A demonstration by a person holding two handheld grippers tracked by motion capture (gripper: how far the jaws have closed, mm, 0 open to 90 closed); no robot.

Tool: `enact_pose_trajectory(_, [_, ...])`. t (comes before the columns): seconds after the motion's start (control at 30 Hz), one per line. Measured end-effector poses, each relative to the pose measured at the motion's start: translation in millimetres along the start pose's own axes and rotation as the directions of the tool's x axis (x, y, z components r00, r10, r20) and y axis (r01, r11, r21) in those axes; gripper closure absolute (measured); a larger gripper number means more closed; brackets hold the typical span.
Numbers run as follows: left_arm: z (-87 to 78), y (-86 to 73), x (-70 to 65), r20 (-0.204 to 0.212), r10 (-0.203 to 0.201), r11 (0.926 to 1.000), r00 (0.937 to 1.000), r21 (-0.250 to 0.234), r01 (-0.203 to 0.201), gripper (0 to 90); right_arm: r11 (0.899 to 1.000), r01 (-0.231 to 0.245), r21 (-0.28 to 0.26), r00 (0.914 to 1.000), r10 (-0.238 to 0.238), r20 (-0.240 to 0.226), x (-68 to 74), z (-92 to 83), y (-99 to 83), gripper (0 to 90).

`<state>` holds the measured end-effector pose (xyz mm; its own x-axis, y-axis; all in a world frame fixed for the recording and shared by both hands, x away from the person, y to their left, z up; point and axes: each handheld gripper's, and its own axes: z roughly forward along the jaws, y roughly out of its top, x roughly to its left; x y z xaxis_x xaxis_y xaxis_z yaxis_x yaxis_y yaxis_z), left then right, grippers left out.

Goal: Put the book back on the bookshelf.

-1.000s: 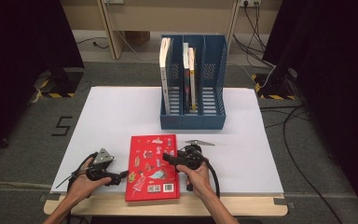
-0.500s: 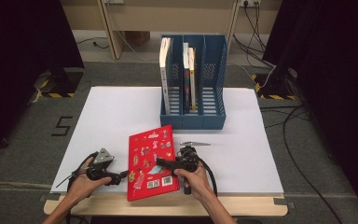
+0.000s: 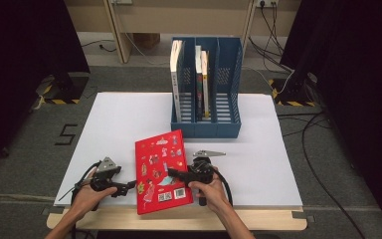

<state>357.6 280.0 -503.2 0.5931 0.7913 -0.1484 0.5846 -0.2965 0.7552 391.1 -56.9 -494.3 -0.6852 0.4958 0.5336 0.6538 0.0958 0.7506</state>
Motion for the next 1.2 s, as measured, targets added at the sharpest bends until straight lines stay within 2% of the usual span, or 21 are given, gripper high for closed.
enact_pose_trajectory(0.03, [-0.2, 0.1, 0.8, 0.004, -0.013, 0.9999, 0.9999, -0.004, 0.013, 10.8, 1.0, 0.007, -0.016, 0.9999, -0.007, -0.008, 1.2, -0.9, 1.2, 56.3])
enact_pose_trajectory(0.17, [0.2, 1.2, 3.0, 0.004, -0.048, 0.9988, 0.9988, -0.013, 0.048, 9.2, 0.999, 0.026, -0.02, 0.9996, -0.026, -0.01, 3.9, -1.8, 3.7, 56.8])
enact_pose_trajectory(0.3, [1.6, 2.0, 1.7, -0.016, -0.024, 0.9997, 0.9996, -0.003, 0.024, 9.6, 1.0, 0.006, -0.013, 0.9998, -0.006, -0.02, 3.0, -0.8, 5.3, 56.4])
enact_pose_trajectory(0.5, [1.8, 2.2, 1.6, -0.012, -0.014, 0.9999, 0.9998, -0.004, 0.014, 11.8, 1.0, -0.008, 0.007, 0.9997, 0.008, -0.022, 2.1, 1.1, 8.4, 56.4])
enact_pose_trajectory(0.6, [1.8, 2.7, 1.8, -0.011, -0.009, 0.9999, 0.9999, -0.005, 0.009, 12.4, 1.0, -0.013, 0.019, 0.9999, 0.013, -0.005, 1.3, 1.7, 8.6, 57.6])
enact_pose_trajectory(0.67, [0.4, 3.0, 3.5, -0.008, -0.02, 0.9997, 0.9998, -0.011, 0.02, 11.2, 0.999, -0.043, -0.005, 0.999, 0.043, -0.015, 0.9, 1.0, 7.7, 61.2])
enact_pose_trajectory(0.73, [-1.9, 2.9, 7.3, -0.042, -0.028, 0.9995, 0.9987, -0.017, 0.027, 14.5, 0.997, -0.061, -0.037, 0.9975, 0.06, -0.038, 1.7, -0.5, 7.8, 63.9])
enact_pose_trajectory(0.77, [-1.1, 1.9, 10.6, -0.075, -0.041, 0.9991, 0.9963, -0.004, 0.041, 14.5, 0.998, -0.048, -0.046, 0.998, 0.046, -0.045, 3.0, -1.1, 8.3, 64.4])
enact_pose_trajectory(0.83, [-0.3, 2.4, 10.9, -0.075, -0.048, 0.9988, 0.996, -0.009, 0.048, 13.9, 0.997, -0.019, -0.073, 0.998, 0.014, -0.062, 7.8, -2.0, 10.1, 66.5])
enact_pose_trajectory(0.87, [0.9, 3.0, 8.9, -0.084, -0.028, 0.9996, 0.9961, -0.002, 0.028, 14.2, 0.997, -0.004, -0.077, 0.9982, -0.001, -0.06, 10.1, -2.4, 11.2, 66.8])
enact_pose_trajectory(0.93, [2.3, 3.5, 6.2, -0.101, -0.011, 0.9999, 0.9948, -0.002, 0.011, 14.3, 0.996, 0.016, -0.093, 0.9976, -0.022, -0.065, 15.2, -3.1, 12.8, 68.7])
enact_pose_trajectory(1.03, [1.7, 4.3, 5.7, -0.086, -0.026, 0.9996, 0.9959, -0.013, 0.025, 16.5, 0.993, 0.022, -0.115, 0.9953, -0.033, -0.091, 18.0, -4.6, 15.1, 70.7])
enact_pose_trajectory(1.13, [2.2, 6.0, 1.4, -0.044, -0.05, 0.9983, 0.9978, -0.031, 0.049, 27.9, 0.992, 0.023, -0.123, 0.9952, -0.034, -0.091, 18.2, -6.9, 18.5, 71.5])
enact_pose_trajectory(1.2, [1.1, 6.9, -0.7, -0.045, -0.055, 0.9976, 0.9975, -0.045, 0.053, 33.2, 0.991, 0.036, -0.126, 0.9942, -0.049, -0.096, 17.4, -8.5, 22.1, 71.5])
